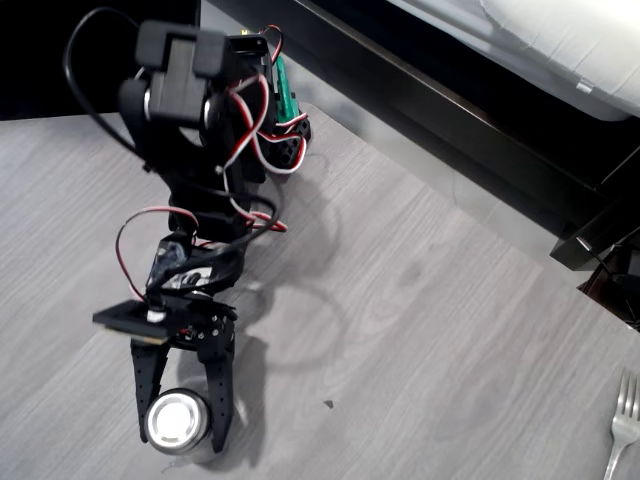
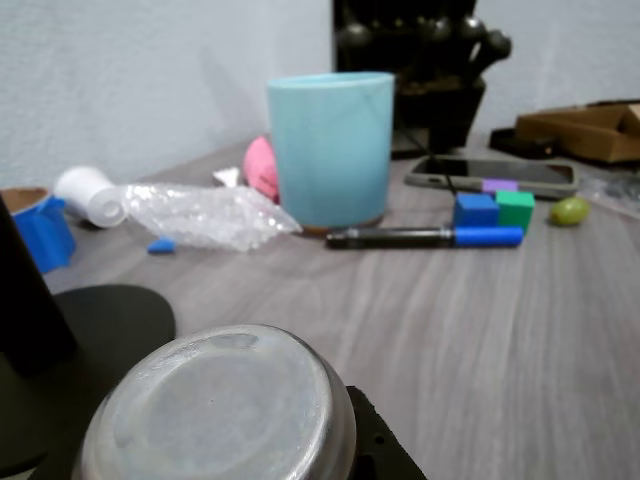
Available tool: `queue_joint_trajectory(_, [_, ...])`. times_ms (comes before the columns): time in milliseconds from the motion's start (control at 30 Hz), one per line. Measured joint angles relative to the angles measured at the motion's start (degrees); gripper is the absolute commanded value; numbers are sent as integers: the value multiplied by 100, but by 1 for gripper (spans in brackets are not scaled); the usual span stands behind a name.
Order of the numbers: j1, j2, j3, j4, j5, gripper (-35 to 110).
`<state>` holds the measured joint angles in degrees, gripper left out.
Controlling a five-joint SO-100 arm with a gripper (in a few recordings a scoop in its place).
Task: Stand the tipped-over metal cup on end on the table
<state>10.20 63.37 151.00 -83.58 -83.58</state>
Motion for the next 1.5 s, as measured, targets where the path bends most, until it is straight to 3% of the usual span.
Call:
queue_joint_trajectory(67, [-62, -202, -62, -18, 0, 1])
queue_joint_trajectory(133, [-70, -316, -123, -44, 0, 16])
queue_joint_trajectory(333, [-70, -835, -431, -167, -97, 30])
queue_joint_trajectory(567, [-26, -1134, -422, -88, -158, 36])
queue_joint_trajectory(1000, [35, 659, 185, -88, 141, 35])
queue_joint_trajectory(1100, [149, 1204, 334, -18, 316, 9])
queue_joint_trajectory(1133, [237, 1485, 527, 229, 571, 0])
queue_joint_trajectory(1233, [492, 3349, 475, 2083, 2145, 0])
queue_joint_trajectory(1400, [466, 7242, -492, 6636, 5326, 0])
queue_joint_trajectory(1500, [185, 7937, -492, 9483, 6776, 0])
